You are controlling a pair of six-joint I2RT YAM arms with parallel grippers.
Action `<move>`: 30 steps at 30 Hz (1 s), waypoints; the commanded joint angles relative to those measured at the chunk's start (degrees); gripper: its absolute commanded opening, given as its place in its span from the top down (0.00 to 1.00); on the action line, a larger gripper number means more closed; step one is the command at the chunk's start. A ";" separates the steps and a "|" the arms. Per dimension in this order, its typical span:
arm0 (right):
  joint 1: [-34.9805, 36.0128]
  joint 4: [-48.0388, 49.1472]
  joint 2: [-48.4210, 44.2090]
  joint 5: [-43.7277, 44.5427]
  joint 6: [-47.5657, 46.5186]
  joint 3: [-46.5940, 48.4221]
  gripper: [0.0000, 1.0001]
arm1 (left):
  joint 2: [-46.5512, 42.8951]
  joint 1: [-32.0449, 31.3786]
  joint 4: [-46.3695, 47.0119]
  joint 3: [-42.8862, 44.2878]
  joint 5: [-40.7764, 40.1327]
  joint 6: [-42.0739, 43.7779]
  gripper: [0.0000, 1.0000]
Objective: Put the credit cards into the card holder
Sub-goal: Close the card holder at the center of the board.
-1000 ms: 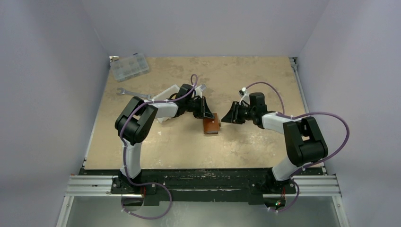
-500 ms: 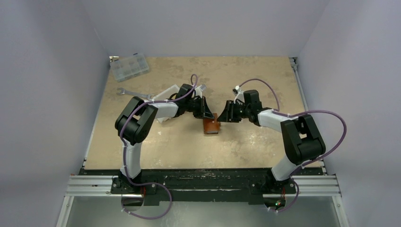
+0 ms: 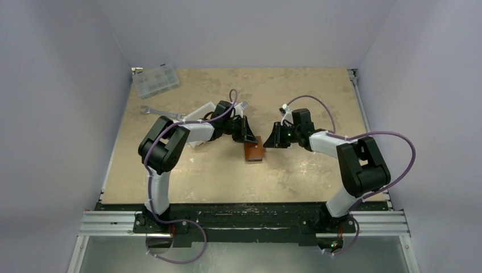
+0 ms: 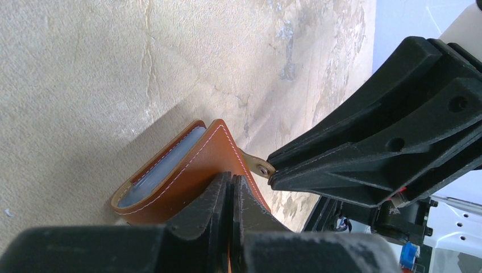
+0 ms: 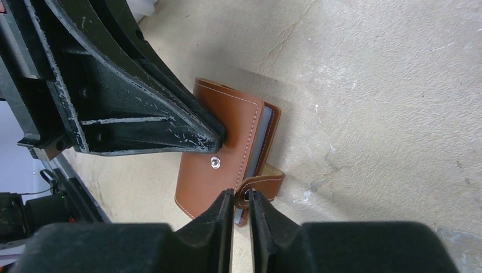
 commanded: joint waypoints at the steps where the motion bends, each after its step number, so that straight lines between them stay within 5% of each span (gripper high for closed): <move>1: 0.32 -0.35 0.52 0.98 -1.04 2.36 0.82 | 2.14 -0.20 -4.47 0.34 -4.52 3.82 1.00; 10: 0.32 0.07 0.76 0.01 -0.17 2.10 1.00 | 2.27 -0.19 -4.67 0.45 -4.42 4.07 1.00; 14: 0.09 3.28 1.99 -4.13 2.63 0.86 1.00 | 2.49 -0.20 -5.01 0.49 -4.59 4.32 1.00; 30: -3.29 38.00 5.45 -16.75 23.78 -10.69 1.00 | 1.09 -0.77 -8.63 -0.65 -7.79 8.66 1.00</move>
